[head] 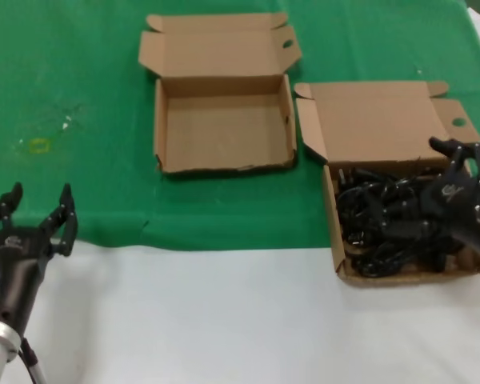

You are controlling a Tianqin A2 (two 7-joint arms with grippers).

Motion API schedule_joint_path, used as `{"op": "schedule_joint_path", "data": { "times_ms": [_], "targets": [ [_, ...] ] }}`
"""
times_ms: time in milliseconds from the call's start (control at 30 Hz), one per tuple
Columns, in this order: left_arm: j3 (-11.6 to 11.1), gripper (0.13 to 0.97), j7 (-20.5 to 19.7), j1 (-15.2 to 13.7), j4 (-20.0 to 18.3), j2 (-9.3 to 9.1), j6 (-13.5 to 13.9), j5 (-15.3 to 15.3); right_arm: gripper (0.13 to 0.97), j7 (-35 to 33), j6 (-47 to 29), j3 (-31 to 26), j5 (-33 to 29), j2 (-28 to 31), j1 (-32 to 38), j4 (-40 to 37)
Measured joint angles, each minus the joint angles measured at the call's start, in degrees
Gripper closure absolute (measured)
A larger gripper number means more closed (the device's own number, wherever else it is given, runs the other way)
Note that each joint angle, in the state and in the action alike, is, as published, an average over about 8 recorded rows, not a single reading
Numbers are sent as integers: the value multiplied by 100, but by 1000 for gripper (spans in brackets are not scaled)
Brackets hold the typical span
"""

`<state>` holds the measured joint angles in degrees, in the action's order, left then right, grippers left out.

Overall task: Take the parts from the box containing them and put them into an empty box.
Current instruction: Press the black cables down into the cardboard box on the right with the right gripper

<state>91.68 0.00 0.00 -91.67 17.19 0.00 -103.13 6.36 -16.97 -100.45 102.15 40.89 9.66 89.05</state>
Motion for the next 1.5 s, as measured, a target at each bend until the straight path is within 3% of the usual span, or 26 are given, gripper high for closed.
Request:
{"op": "schedule_joint_path", "data": {
  "times_ms": [200, 400, 567, 833, 1133, 1500],
  "targets": [
    [0, 661, 0, 0, 0, 0, 0, 0, 129, -229, -1261, -274, -138, 680, 658, -264],
    [0, 793, 0, 0, 0, 0, 0, 0, 129, -771, -2478, -635, -405, 1010, 1568, -744],
    [0, 815, 0, 0, 0, 0, 0, 0, 129, -1451, -3471, -1000, -701, 1014, 2519, -1332],
    [0, 921, 0, 0, 0, 0, 0, 1, 129, -2518, -4725, -1629, -1316, 719, 3895, -2248],
    [0, 953, -3, 0, 0, 0, 0, 1, 129, -3173, -5107, -1933, -1701, 209, 4715, -2969],
    [0, 953, -3, 0, 0, 0, 0, 2, 130, -3518, -5123, -2067, -1893, -226, 5040, -3545]
  ]
}}
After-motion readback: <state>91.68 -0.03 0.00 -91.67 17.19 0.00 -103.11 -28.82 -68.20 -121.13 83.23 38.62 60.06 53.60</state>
